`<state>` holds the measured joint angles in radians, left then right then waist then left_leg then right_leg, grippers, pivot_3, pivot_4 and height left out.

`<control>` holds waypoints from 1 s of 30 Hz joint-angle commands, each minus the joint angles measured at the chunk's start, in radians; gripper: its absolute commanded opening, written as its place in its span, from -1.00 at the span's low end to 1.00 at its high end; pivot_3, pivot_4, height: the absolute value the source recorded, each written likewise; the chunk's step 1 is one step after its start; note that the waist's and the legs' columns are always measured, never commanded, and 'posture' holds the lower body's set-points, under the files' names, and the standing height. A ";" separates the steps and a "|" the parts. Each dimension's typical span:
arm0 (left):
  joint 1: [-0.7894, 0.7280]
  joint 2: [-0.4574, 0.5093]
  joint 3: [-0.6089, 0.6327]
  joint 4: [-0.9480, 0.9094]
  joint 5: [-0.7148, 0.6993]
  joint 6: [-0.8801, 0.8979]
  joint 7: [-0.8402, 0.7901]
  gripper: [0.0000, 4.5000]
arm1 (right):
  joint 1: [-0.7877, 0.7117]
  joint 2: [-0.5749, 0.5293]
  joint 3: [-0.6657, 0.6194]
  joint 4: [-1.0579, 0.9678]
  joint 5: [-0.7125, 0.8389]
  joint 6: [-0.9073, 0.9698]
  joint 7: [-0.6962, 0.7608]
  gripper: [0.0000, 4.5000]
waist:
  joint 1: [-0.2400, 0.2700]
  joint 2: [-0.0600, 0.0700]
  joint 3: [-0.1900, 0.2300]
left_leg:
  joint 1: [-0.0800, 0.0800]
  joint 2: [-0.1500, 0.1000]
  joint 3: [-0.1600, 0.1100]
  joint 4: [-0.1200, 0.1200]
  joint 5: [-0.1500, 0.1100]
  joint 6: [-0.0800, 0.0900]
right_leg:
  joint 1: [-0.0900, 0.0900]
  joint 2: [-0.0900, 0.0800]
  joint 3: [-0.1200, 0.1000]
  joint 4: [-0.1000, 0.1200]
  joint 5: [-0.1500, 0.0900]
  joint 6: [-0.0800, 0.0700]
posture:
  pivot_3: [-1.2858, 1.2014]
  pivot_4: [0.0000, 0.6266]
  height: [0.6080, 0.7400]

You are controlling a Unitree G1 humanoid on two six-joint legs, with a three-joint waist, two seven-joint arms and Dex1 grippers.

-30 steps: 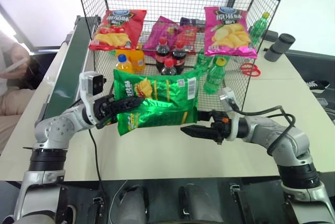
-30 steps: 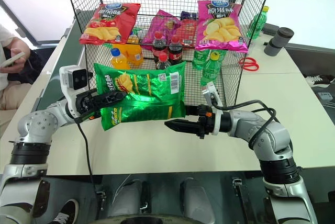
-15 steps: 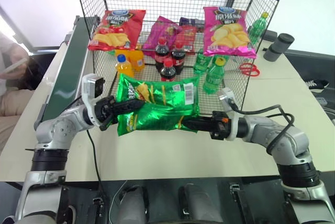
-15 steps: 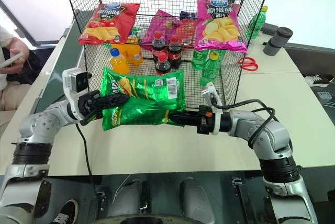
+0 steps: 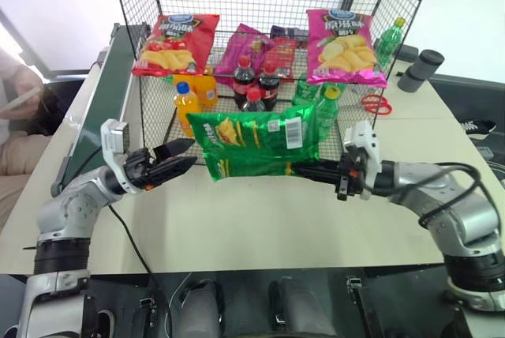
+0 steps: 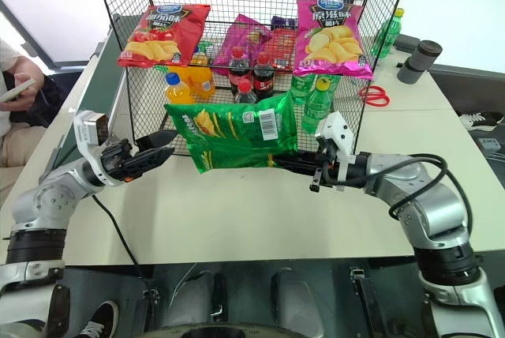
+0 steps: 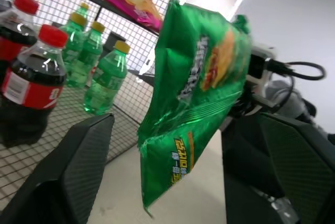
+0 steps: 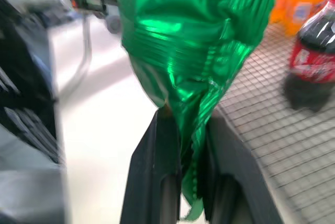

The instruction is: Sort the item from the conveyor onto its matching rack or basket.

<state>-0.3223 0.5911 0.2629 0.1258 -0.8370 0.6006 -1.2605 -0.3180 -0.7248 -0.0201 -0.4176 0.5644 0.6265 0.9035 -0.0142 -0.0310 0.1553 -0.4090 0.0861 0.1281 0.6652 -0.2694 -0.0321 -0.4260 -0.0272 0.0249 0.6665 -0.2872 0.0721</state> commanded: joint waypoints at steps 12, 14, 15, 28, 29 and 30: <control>0.081 -0.167 0.026 -0.165 0.187 -0.352 0.303 0.98 | -0.306 0.112 0.088 0.192 -0.631 -0.659 -0.397 -1.00 | -0.003 -0.001 -0.001 | -0.001 -0.001 0.003 0.001 -0.001 0.001 | 0.000 -0.002 0.001 -0.001 0.000 0.000 | 0.03 -0.52 1.00; 0.087 -0.169 0.021 -0.173 0.192 -0.356 0.312 0.98 | -0.327 0.114 0.088 0.237 -0.687 -0.726 -0.441 -1.00 | -0.004 -0.001 -0.001 | -0.001 -0.001 0.002 0.000 0.000 0.000 | -0.001 -0.001 0.001 -0.001 0.000 0.000 | 0.03 -0.52 1.00; 0.094 -0.169 0.019 -0.183 0.192 -0.357 0.317 0.98 | -0.340 0.134 0.075 0.257 -0.678 -0.762 -0.460 -1.00 | -0.004 -0.001 -0.001 | 0.000 0.000 0.002 0.000 0.000 0.000 | -0.001 0.000 0.001 -0.001 0.000 0.000 | 0.03 -0.52 1.00; 0.133 -0.227 -0.049 -0.363 0.345 -0.456 0.558 0.98 | -0.460 0.132 0.183 0.493 -1.175 -0.833 -0.728 -1.00 | -0.007 0.000 0.000 | 0.000 0.000 0.003 0.000 0.003 -0.006 | -0.001 -0.001 0.002 0.000 0.000 0.000 | 0.03 -0.52 1.00; 0.145 -0.230 -0.059 -0.365 0.351 -0.465 0.554 0.98 | -0.474 0.150 0.189 0.509 -1.203 -0.807 -0.752 -1.00 | -0.008 0.000 0.000 | 0.001 0.000 0.003 0.000 0.005 -0.008 | -0.001 0.000 0.002 0.000 0.000 0.000 | 0.03 -0.52 1.00; 0.155 -0.230 -0.069 -0.367 0.357 -0.474 0.549 0.98 | -0.484 0.165 0.193 0.521 -1.223 -0.785 -0.769 -1.00 | -0.010 0.000 0.000 | 0.001 0.000 0.003 -0.001 0.005 -0.008 | -0.001 0.000 0.002 0.000 0.000 0.000 | 0.03 -0.52 1.00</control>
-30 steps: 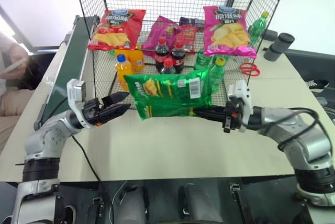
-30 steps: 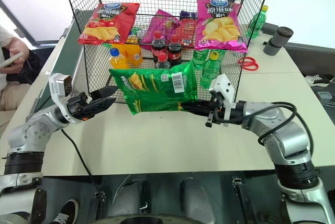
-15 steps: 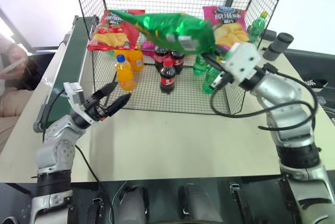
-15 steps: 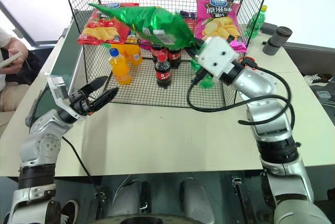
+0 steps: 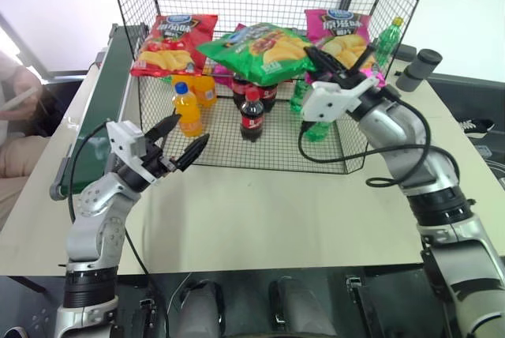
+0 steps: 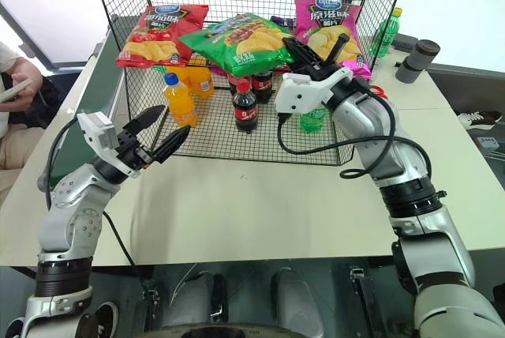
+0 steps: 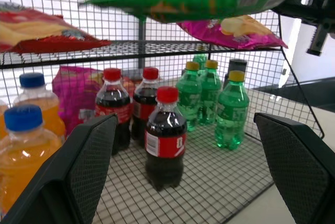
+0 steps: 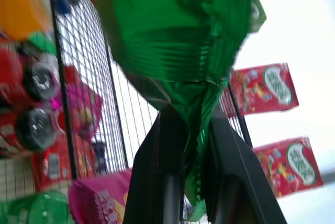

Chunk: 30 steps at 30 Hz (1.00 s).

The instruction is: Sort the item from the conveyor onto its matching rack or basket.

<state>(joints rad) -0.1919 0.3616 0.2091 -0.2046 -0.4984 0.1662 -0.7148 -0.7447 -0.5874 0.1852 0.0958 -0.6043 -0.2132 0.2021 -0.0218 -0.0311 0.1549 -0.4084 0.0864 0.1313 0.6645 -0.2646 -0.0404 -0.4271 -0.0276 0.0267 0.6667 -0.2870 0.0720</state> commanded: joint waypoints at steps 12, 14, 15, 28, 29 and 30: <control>0.020 -0.013 -0.031 -0.033 0.017 -0.057 0.037 0.98 | -0.094 0.135 0.009 0.133 -0.123 0.228 -0.175 -1.00 | 0.001 0.000 0.000 | 0.000 0.000 0.000 -0.001 0.000 0.000 | 0.000 0.000 0.000 0.000 0.000 0.000 | 0.03 -0.52 1.00; 0.019 -0.014 -0.031 -0.035 0.013 -0.055 0.042 0.98 | -0.106 0.143 0.016 0.155 -0.129 0.236 -0.190 -1.00 | 0.000 0.000 0.000 | 0.000 0.000 0.000 -0.001 0.000 0.000 | 0.000 0.000 0.000 0.000 0.000 0.000 | 0.03 -0.52 1.00; 0.020 -0.012 -0.033 -0.036 0.012 -0.056 0.042 0.98 | -0.109 0.155 0.015 0.165 -0.112 0.239 -0.186 -1.00 | 0.000 0.000 0.000 | 0.000 0.000 0.000 -0.001 0.000 0.000 | 0.000 0.000 0.000 0.000 0.000 0.000 | 0.03 -0.52 1.00; 0.044 -0.020 -0.051 -0.050 0.021 -0.073 0.049 1.00 | -0.150 0.230 0.021 0.253 0.021 0.214 -0.142 0.63 | -0.004 0.000 0.000 | 0.000 0.000 0.000 -0.001 0.000 0.000 | 0.000 0.000 0.000 0.000 0.000 0.000 | 0.03 -0.52 1.00; 0.045 -0.024 -0.051 -0.051 0.016 -0.074 0.049 1.00 | -0.152 0.243 0.020 0.241 0.044 0.213 -0.125 0.83 | -0.005 0.000 0.000 | 0.000 0.000 0.000 -0.001 0.000 0.000 | 0.000 0.000 0.000 0.000 0.000 0.000 | 0.03 -0.52 1.00; 0.045 -0.027 -0.052 -0.054 0.010 -0.074 0.048 1.00 | -0.154 0.253 0.019 0.229 0.064 0.213 -0.110 0.83 | -0.009 0.000 0.000 | 0.000 0.000 0.000 -0.001 0.000 0.000 | 0.000 0.000 0.000 0.000 0.000 0.000 | 0.03 -0.52 1.00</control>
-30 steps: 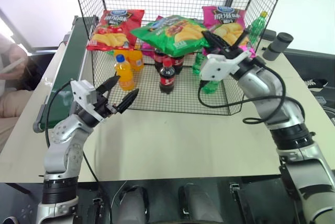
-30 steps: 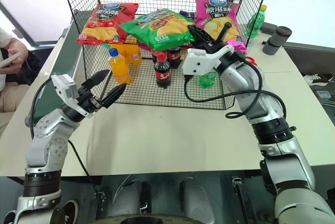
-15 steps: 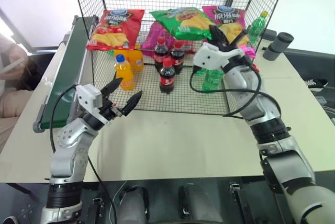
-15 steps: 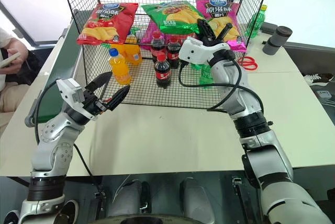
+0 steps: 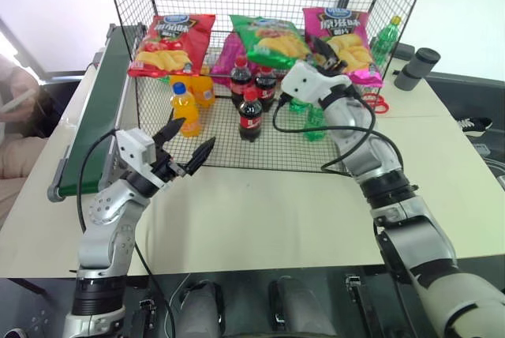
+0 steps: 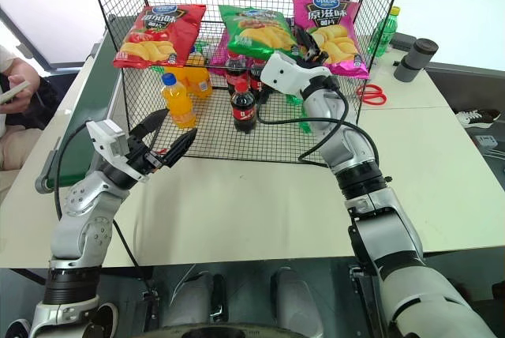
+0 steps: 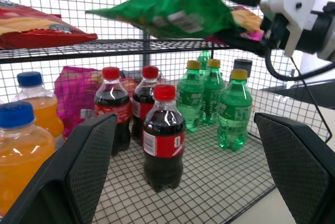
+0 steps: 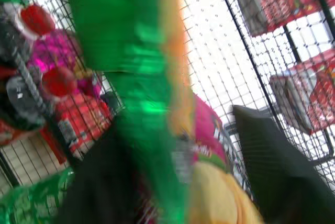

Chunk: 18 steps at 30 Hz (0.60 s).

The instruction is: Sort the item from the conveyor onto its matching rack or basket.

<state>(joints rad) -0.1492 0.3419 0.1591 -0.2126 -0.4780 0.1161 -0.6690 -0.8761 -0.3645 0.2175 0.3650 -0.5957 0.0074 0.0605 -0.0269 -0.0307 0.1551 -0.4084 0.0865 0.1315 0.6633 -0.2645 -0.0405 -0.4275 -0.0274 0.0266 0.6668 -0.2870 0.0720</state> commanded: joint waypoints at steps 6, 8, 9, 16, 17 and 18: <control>0.003 -0.017 -0.007 -0.063 -0.016 -0.016 0.007 1.00 | -0.019 0.053 -0.029 -0.071 0.143 -0.010 0.100 0.83 | -0.015 0.000 0.000 | -0.001 0.000 0.000 0.000 0.000 0.000 | 0.000 0.000 0.000 0.000 0.000 0.000 | 0.03 -0.52 1.00; 0.004 -0.015 -0.008 -0.061 -0.012 -0.016 0.007 1.00 | -0.013 0.046 -0.023 -0.082 0.152 -0.011 0.116 0.83 | -0.017 0.000 0.000 | -0.001 0.000 0.000 0.000 0.000 0.000 | 0.000 0.000 0.000 0.000 0.000 0.000 | 0.03 -0.52 1.00; 0.005 -0.013 -0.009 -0.058 -0.008 -0.019 0.004 1.00 | -0.009 0.036 -0.012 -0.088 0.147 -0.012 0.129 0.83 | -0.017 0.000 0.000 | 0.000 0.000 -0.001 0.000 0.000 0.000 | 0.000 0.000 0.000 0.000 0.000 0.000 | 0.03 -0.52 1.00; 0.010 -0.018 -0.023 -0.052 -0.004 -0.020 -0.003 1.00 | 0.050 0.003 0.021 -0.130 0.163 -0.005 0.230 0.83 | -0.017 0.000 0.000 | 0.000 0.000 -0.001 0.000 -0.003 0.004 | 0.000 0.000 0.000 0.000 0.000 0.000 | 0.03 -0.52 1.00; 0.011 -0.018 -0.025 -0.052 -0.003 -0.020 -0.003 1.00 | 0.055 0.002 0.018 -0.132 0.161 -0.003 0.225 0.83 | -0.017 0.000 0.000 | 0.000 0.000 -0.001 0.000 -0.003 0.005 | 0.000 0.000 0.000 0.000 0.000 0.000 | 0.03 -0.52 1.00; 0.011 -0.018 -0.026 -0.052 -0.002 -0.021 -0.002 1.00 | 0.057 0.001 0.016 -0.133 0.162 0.000 0.226 0.83 | -0.017 0.000 0.000 | 0.000 0.000 -0.001 0.000 -0.003 0.005 | 0.000 0.000 0.000 0.000 0.000 0.000 | 0.03 -0.52 1.00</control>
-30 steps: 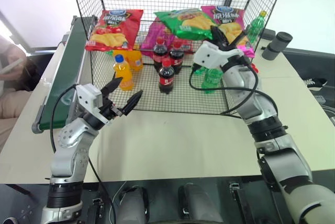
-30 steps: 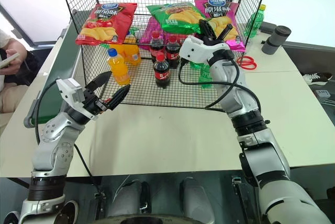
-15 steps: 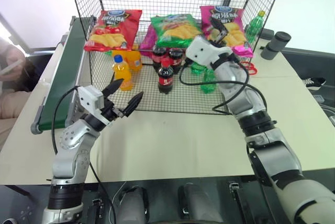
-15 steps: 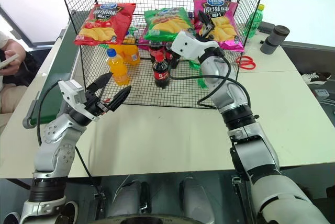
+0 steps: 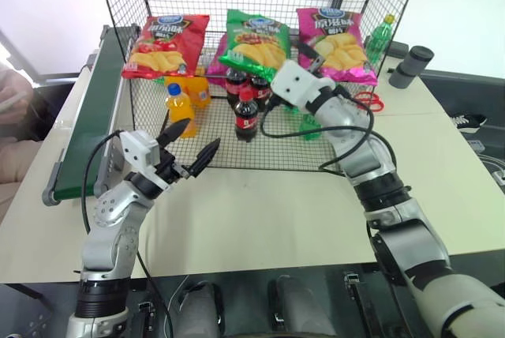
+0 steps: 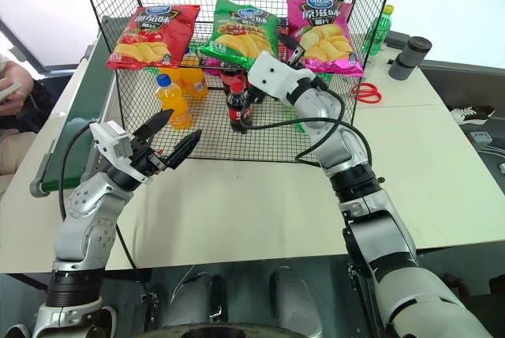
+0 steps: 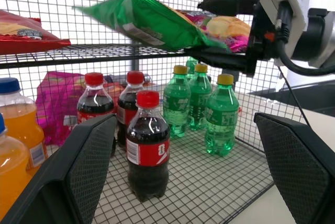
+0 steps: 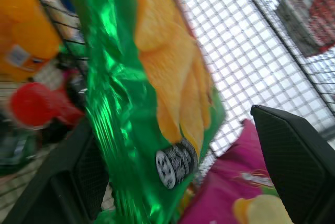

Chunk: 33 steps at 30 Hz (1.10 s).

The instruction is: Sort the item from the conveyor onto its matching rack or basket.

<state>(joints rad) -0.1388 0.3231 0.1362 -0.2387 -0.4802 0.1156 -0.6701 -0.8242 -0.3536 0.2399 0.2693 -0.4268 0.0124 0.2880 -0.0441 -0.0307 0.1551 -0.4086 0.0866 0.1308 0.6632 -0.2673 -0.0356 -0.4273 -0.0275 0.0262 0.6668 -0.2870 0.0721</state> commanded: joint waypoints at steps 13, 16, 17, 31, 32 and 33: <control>0.015 0.039 0.008 -0.020 0.020 -0.046 -0.024 1.00 | 0.111 -0.109 -0.083 -0.276 0.043 -0.083 0.041 0.83 | 0.002 0.000 0.000 | 0.000 0.000 0.000 0.000 0.000 0.000 | 0.000 0.000 0.000 -0.001 0.000 0.000 | 0.03 -0.52 1.00; 0.025 0.071 0.048 -0.010 0.004 -0.038 -0.025 1.00 | 0.183 -0.156 -0.140 -0.415 0.123 -0.080 0.112 0.83 | 0.002 0.000 0.000 | 0.000 0.000 0.000 0.000 0.000 0.000 | 0.000 0.000 0.000 0.000 0.000 0.000 | 0.03 -0.52 1.00; 0.038 0.089 0.061 -0.014 -0.009 0.004 -0.015 1.00 | 0.238 -0.177 -0.187 -0.464 0.182 -0.092 0.136 0.83 | 0.003 0.000 0.000 | 0.000 0.000 0.000 0.000 0.000 0.000 | 0.000 0.000 0.000 0.000 0.000 0.000 | 0.03 -0.52 1.00; 0.160 0.326 0.172 -0.021 -0.099 0.208 -0.116 1.00 | 0.756 -0.314 -0.539 -0.773 1.087 0.295 0.542 0.83 | 0.005 0.000 0.001 | 0.003 0.000 -0.002 -0.001 -0.002 0.004 | 0.005 -0.001 0.000 -0.002 -0.001 -0.001 | 0.03 -0.52 1.00; 0.162 0.333 0.180 -0.003 -0.087 0.180 -0.133 1.00 | 0.789 -0.331 -0.548 -0.775 1.104 0.314 0.561 0.83 | 0.006 0.000 0.001 | 0.003 0.000 -0.001 -0.001 -0.003 0.004 | 0.005 -0.002 0.000 -0.002 -0.001 -0.001 | 0.03 -0.52 1.00; 0.164 0.340 0.186 0.013 -0.072 0.169 -0.133 1.00 | 0.812 -0.341 -0.552 -0.773 1.105 0.311 0.578 0.83 | 0.007 0.000 0.001 | 0.002 -0.001 -0.001 -0.001 -0.003 0.005 | 0.004 -0.002 0.000 -0.002 -0.001 0.000 | 0.03 -0.52 1.00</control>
<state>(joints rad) 0.0284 0.6408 0.2837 -0.2283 -0.5569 0.3175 -0.7860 -0.0232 -0.6729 -0.2736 -0.4638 0.6461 0.3237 0.8336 -0.0374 -0.0306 0.1558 -0.4069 0.0859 0.1297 0.6626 -0.2702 -0.0310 -0.4240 -0.0294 0.0258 0.6645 -0.2877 0.0718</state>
